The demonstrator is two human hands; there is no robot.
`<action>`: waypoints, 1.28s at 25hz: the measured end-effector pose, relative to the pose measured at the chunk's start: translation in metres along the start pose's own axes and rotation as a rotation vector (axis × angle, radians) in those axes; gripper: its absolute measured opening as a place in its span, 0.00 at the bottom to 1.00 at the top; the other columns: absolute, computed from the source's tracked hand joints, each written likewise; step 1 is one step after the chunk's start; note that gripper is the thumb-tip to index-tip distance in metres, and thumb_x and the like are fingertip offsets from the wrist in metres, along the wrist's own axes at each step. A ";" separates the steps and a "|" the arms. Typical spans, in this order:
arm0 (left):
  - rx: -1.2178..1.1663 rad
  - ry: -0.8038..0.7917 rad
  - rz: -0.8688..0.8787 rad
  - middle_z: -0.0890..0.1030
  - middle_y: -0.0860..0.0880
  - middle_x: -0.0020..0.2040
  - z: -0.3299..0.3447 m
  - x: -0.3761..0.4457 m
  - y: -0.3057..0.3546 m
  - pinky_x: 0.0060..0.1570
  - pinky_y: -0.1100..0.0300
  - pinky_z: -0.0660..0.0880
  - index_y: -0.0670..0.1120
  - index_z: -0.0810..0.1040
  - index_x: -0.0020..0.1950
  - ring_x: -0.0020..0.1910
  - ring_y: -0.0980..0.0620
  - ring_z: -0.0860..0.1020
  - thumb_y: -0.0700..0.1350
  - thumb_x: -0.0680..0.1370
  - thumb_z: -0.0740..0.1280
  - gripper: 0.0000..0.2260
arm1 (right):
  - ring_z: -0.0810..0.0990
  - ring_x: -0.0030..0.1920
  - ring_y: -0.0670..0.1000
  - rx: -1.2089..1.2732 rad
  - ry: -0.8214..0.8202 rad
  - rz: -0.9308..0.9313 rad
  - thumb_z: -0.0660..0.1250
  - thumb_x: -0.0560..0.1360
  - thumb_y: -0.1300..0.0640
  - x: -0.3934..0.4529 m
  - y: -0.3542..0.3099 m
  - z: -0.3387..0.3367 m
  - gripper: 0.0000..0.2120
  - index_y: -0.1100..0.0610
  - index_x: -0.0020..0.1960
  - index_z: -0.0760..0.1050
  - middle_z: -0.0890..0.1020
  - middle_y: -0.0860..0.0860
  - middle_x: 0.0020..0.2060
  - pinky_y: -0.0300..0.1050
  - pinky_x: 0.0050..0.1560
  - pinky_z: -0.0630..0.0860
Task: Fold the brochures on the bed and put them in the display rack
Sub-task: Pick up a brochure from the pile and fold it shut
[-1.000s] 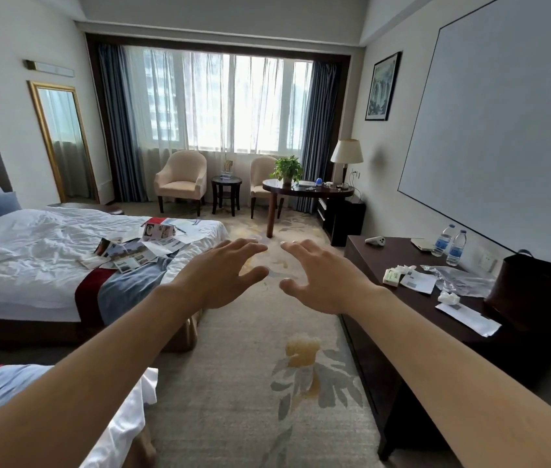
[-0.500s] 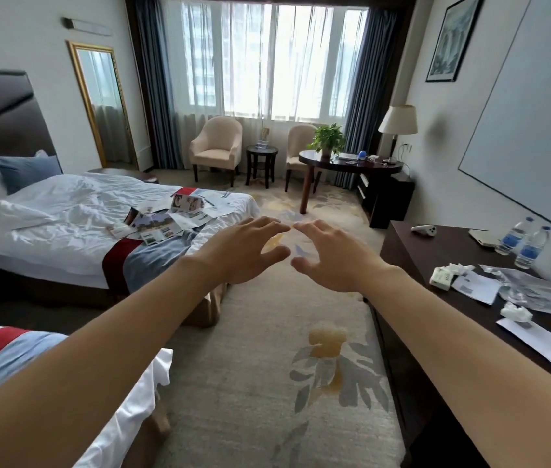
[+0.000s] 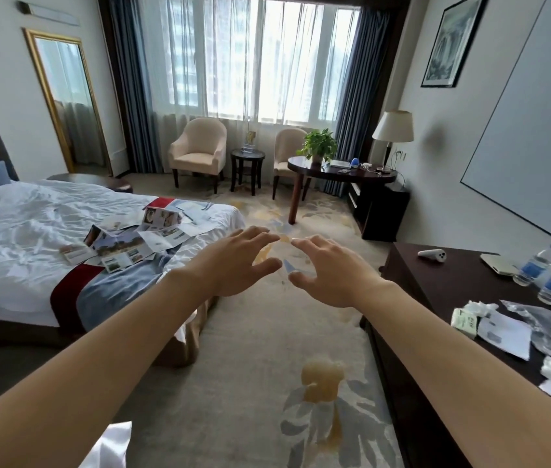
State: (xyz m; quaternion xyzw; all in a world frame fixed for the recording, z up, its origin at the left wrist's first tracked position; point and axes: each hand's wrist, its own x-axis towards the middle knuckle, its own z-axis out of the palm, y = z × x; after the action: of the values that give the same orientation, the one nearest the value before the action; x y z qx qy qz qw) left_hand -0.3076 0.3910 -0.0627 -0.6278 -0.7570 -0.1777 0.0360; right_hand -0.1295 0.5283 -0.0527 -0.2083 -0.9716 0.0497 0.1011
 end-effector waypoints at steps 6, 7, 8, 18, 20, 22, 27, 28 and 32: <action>0.016 -0.092 -0.047 0.57 0.55 0.80 0.043 0.106 -0.053 0.70 0.50 0.64 0.57 0.57 0.79 0.78 0.52 0.58 0.68 0.79 0.54 0.31 | 0.64 0.75 0.52 0.020 -0.003 0.053 0.61 0.78 0.37 0.098 0.091 0.028 0.34 0.47 0.80 0.56 0.63 0.48 0.77 0.53 0.72 0.65; 0.019 -0.101 -0.061 0.57 0.55 0.80 0.053 0.128 -0.063 0.70 0.49 0.64 0.57 0.56 0.79 0.78 0.52 0.58 0.68 0.78 0.54 0.31 | 0.64 0.75 0.52 0.023 -0.006 0.041 0.61 0.78 0.37 0.120 0.108 0.036 0.35 0.47 0.80 0.56 0.64 0.48 0.77 0.53 0.72 0.65; 0.022 -0.115 -0.082 0.56 0.55 0.80 0.061 0.148 -0.072 0.71 0.49 0.63 0.57 0.55 0.79 0.78 0.52 0.57 0.68 0.78 0.54 0.32 | 0.64 0.75 0.53 0.027 -0.008 0.032 0.61 0.78 0.36 0.142 0.123 0.043 0.35 0.47 0.79 0.56 0.64 0.48 0.77 0.53 0.71 0.65; 0.043 -0.177 -0.350 0.52 0.53 0.82 0.093 0.290 -0.196 0.74 0.50 0.55 0.55 0.52 0.81 0.80 0.51 0.52 0.68 0.79 0.51 0.33 | 0.64 0.75 0.53 0.061 -0.091 -0.122 0.60 0.77 0.35 0.372 0.197 0.097 0.35 0.47 0.79 0.56 0.63 0.48 0.77 0.53 0.70 0.65; 0.056 -0.166 -0.397 0.53 0.53 0.81 0.099 0.314 -0.233 0.74 0.49 0.57 0.55 0.53 0.81 0.79 0.51 0.53 0.68 0.79 0.52 0.33 | 0.65 0.74 0.53 0.055 -0.093 -0.162 0.60 0.78 0.35 0.422 0.198 0.113 0.34 0.47 0.79 0.56 0.64 0.48 0.77 0.53 0.69 0.66; 0.060 -0.155 -0.432 0.52 0.53 0.81 0.109 0.338 -0.277 0.73 0.49 0.57 0.55 0.52 0.81 0.79 0.51 0.53 0.67 0.80 0.51 0.32 | 0.64 0.74 0.53 0.045 -0.093 -0.194 0.60 0.78 0.36 0.477 0.201 0.131 0.34 0.47 0.79 0.56 0.64 0.48 0.77 0.53 0.69 0.66; 0.058 -0.139 -0.491 0.54 0.55 0.81 0.126 0.397 -0.382 0.73 0.48 0.61 0.55 0.53 0.80 0.79 0.53 0.54 0.67 0.80 0.51 0.32 | 0.66 0.74 0.53 0.035 -0.146 -0.237 0.59 0.77 0.35 0.611 0.211 0.171 0.35 0.46 0.80 0.56 0.64 0.49 0.77 0.52 0.69 0.66; 0.049 -0.140 -0.503 0.54 0.55 0.81 0.127 0.409 -0.400 0.74 0.48 0.61 0.55 0.53 0.80 0.79 0.53 0.54 0.67 0.80 0.51 0.32 | 0.66 0.74 0.53 0.032 -0.151 -0.246 0.59 0.77 0.34 0.636 0.213 0.178 0.35 0.46 0.79 0.56 0.65 0.49 0.76 0.52 0.69 0.67; 0.028 -0.160 -0.575 0.54 0.54 0.81 0.129 0.457 -0.471 0.75 0.47 0.59 0.55 0.53 0.80 0.79 0.52 0.53 0.67 0.80 0.52 0.32 | 0.69 0.72 0.54 0.022 -0.183 -0.301 0.58 0.77 0.33 0.733 0.215 0.202 0.34 0.45 0.78 0.56 0.66 0.49 0.75 0.53 0.67 0.69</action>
State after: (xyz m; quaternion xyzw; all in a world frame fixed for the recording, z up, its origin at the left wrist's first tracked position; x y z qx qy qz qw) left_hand -0.8354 0.7896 -0.1619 -0.3989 -0.9067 -0.1200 -0.0668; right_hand -0.7426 1.0164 -0.1509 -0.0539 -0.9963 0.0635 0.0210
